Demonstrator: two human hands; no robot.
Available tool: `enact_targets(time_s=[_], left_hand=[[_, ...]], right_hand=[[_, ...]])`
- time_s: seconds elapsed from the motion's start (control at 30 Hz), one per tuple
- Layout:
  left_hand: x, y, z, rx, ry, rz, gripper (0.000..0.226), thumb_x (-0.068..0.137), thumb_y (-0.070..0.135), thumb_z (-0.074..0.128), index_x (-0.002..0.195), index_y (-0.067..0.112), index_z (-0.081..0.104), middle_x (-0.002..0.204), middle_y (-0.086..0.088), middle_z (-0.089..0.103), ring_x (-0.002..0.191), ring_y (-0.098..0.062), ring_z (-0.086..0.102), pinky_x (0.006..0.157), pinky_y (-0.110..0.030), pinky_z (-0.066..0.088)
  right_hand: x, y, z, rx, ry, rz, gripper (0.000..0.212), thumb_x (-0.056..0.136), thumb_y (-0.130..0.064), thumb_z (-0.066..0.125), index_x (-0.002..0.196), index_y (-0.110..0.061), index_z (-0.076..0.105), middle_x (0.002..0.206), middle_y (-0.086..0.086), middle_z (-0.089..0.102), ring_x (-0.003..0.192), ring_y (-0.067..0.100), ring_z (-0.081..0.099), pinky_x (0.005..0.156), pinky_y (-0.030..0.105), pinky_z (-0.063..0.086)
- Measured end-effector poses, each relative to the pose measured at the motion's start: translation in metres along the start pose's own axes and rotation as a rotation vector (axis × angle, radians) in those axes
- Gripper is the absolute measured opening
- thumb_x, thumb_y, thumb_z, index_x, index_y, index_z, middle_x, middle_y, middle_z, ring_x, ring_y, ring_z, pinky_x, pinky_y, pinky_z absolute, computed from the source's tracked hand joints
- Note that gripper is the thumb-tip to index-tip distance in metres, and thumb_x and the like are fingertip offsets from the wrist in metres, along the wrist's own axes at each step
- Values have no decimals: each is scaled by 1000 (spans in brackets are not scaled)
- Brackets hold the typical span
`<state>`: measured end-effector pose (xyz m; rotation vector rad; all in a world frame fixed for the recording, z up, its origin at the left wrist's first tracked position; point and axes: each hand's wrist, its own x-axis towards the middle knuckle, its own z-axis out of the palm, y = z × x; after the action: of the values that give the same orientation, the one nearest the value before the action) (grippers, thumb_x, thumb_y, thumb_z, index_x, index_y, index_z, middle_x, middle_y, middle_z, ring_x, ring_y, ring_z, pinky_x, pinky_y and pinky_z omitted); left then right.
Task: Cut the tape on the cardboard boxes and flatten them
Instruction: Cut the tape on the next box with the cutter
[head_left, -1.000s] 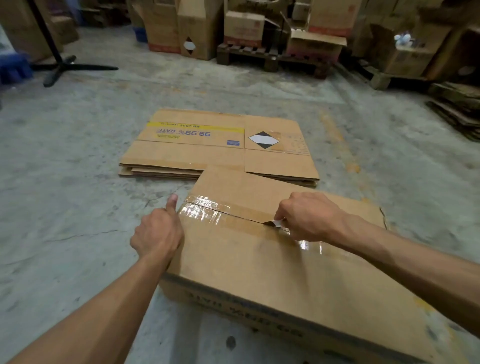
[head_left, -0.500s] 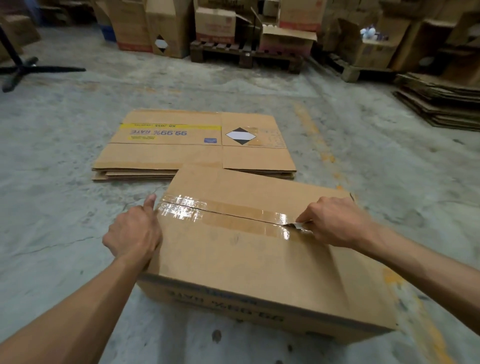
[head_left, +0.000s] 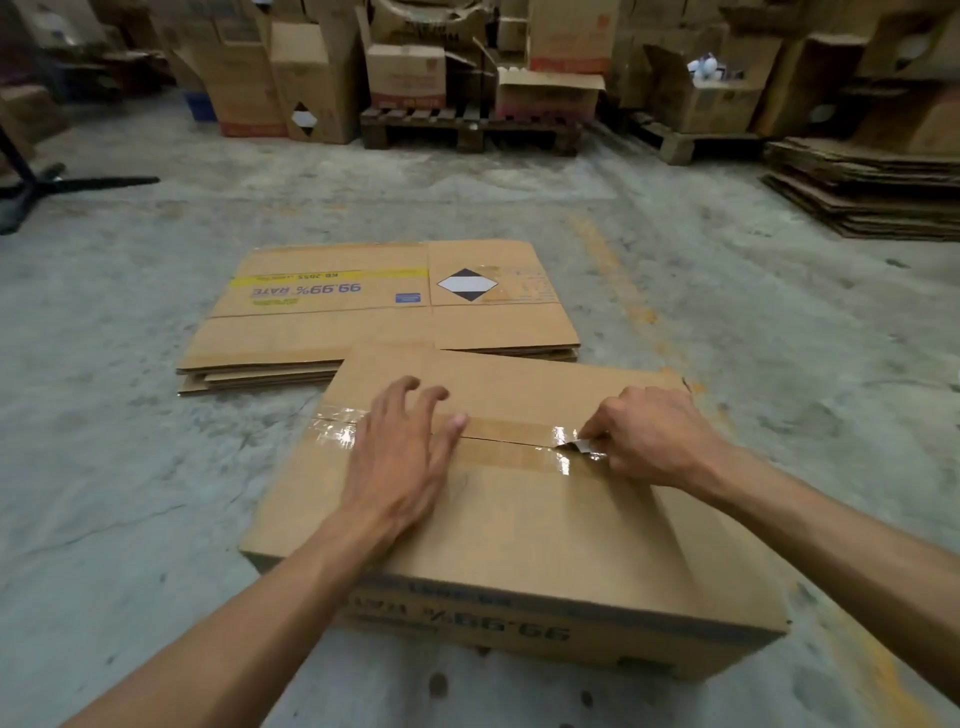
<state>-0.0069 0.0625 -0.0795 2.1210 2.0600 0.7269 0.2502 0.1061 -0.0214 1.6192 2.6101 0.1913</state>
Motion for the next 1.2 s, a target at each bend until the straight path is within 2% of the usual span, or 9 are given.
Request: enact_targets(time_s=[0.1, 0.2, 0.33, 0.47, 0.6, 0.73, 0.93, 1.1, 1.2], left_hand=[[-11, 35, 24, 98, -276, 180, 76, 86, 69, -11, 152, 45, 17, 164, 10, 10, 151, -14, 6, 122, -45, 7], [-3, 16, 29, 174, -285, 142, 81, 81, 70, -21, 154, 47, 3, 164, 17, -2, 151, -9, -6, 123, -43, -1], [9, -13, 19, 201, -278, 97, 78, 82, 71, -15, 153, 48, 8, 164, 19, 3, 151, -6, -1, 122, -44, 6], [24, 0, 17, 240, -237, 56, 70, 86, 70, -4, 138, 41, 33, 150, 10, 30, 143, -14, 23, 113, -52, 22], [20, 10, 35, 208, -220, -16, 65, 89, 71, 2, 139, 39, 28, 151, 6, 21, 147, -15, 14, 118, -53, 9], [18, 4, 36, 172, -179, -29, 68, 86, 72, -1, 138, 42, 31, 151, 9, 23, 147, -12, 19, 119, -50, 10], [18, 7, 36, 180, -178, -36, 71, 84, 74, -1, 139, 42, 31, 151, 9, 23, 147, -12, 21, 120, -49, 8], [17, 8, 33, 190, -191, -47, 72, 82, 75, 0, 138, 42, 31, 150, 10, 25, 147, -11, 18, 120, -48, 8], [16, 9, 31, 194, -209, -54, 71, 84, 74, -1, 139, 43, 29, 152, 10, 23, 149, -13, 14, 120, -49, 7]], right_hand=[[5, 0, -2, -16, 5, -7, 29, 83, -28, 53, 104, -39, 70, 97, 1, 70, 92, 29, 64, 62, 29, 31], [18, -5, 2, 24, 4, -20, 27, 83, -24, 54, 101, -34, 70, 97, 5, 70, 93, 33, 63, 64, 30, 33], [41, -18, 5, 67, 12, -66, 28, 89, -26, 54, 111, -35, 70, 104, 6, 69, 98, 33, 63, 66, 31, 33], [57, -23, 1, 83, -6, -103, 31, 89, -30, 55, 116, -37, 69, 111, 4, 68, 104, 30, 63, 68, 30, 34], [49, 0, 0, 84, -33, -87, 29, 86, -32, 58, 112, -36, 71, 108, 2, 70, 101, 28, 64, 67, 29, 35], [27, 31, 1, 69, -65, -83, 23, 87, -32, 56, 102, -31, 74, 88, 1, 68, 94, 28, 63, 63, 28, 32], [5, 82, 12, 27, -63, -33, 22, 87, -31, 57, 104, -33, 71, 84, -8, 71, 83, 22, 64, 55, 28, 39], [-1, 88, 17, 22, -52, -34, 24, 88, -21, 56, 103, -33, 70, 75, -7, 66, 73, 19, 58, 46, 26, 30], [-6, 96, 11, 61, -76, -28, 34, 88, -18, 58, 109, -41, 71, 81, -11, 68, 69, 15, 49, 46, 25, 25]])
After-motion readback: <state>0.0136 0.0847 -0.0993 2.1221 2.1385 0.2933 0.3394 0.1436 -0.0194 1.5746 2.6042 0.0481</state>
